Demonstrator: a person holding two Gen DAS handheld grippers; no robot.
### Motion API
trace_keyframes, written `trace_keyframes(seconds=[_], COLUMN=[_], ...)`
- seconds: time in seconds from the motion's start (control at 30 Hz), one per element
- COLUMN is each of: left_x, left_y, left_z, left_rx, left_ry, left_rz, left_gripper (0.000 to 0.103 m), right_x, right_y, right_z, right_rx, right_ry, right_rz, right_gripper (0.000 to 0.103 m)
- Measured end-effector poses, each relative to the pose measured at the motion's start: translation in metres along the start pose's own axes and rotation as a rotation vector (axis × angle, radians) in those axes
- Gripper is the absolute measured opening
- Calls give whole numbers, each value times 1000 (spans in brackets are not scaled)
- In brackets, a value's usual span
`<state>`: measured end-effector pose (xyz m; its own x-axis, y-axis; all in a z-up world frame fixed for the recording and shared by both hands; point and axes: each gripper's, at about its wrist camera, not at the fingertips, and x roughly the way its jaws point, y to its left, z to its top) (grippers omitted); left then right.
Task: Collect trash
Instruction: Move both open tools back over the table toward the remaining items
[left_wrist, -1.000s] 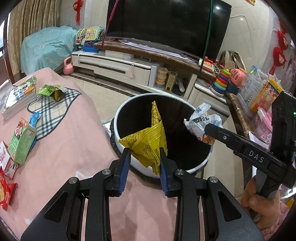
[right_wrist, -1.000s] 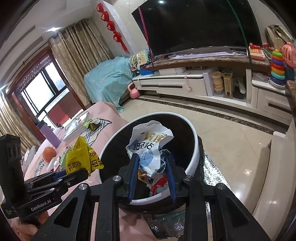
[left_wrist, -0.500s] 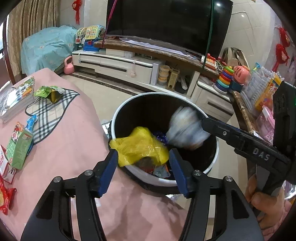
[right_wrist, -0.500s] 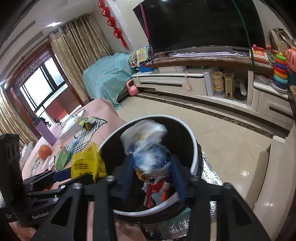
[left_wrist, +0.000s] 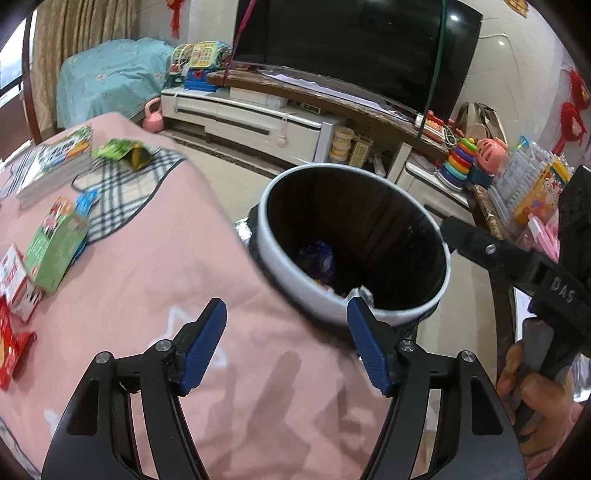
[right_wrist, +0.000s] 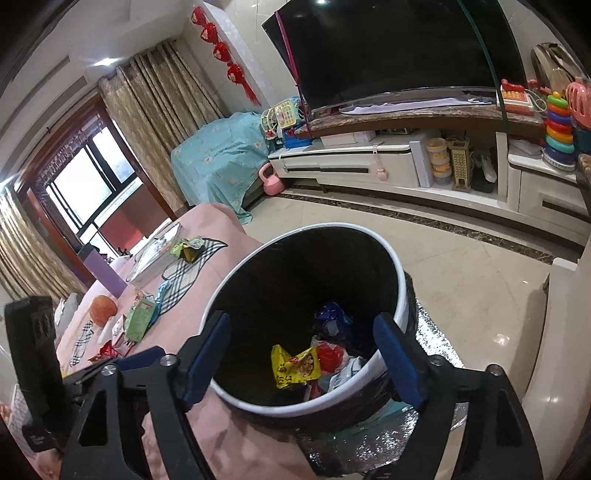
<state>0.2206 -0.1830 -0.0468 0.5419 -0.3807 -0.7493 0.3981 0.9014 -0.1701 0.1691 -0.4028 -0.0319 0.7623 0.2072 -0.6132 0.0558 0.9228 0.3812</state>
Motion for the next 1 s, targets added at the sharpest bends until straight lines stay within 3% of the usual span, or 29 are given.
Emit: trace_keyframes(seconds=[0.4,1.0], left_x=[-34,-87], left_y=[42,120], left_z=[-42,-102], left_rx=[-98,-254], left_ry=[-21,-78], left_rz=[38,125], left_gripper=[71,73], right_x=[-11,7], right_y=[30,91], right_z=[-21,-66], right_rx=[-9,-60], right_ry=[-10,83], right_rz=[50,134], right_gripper=[98,98])
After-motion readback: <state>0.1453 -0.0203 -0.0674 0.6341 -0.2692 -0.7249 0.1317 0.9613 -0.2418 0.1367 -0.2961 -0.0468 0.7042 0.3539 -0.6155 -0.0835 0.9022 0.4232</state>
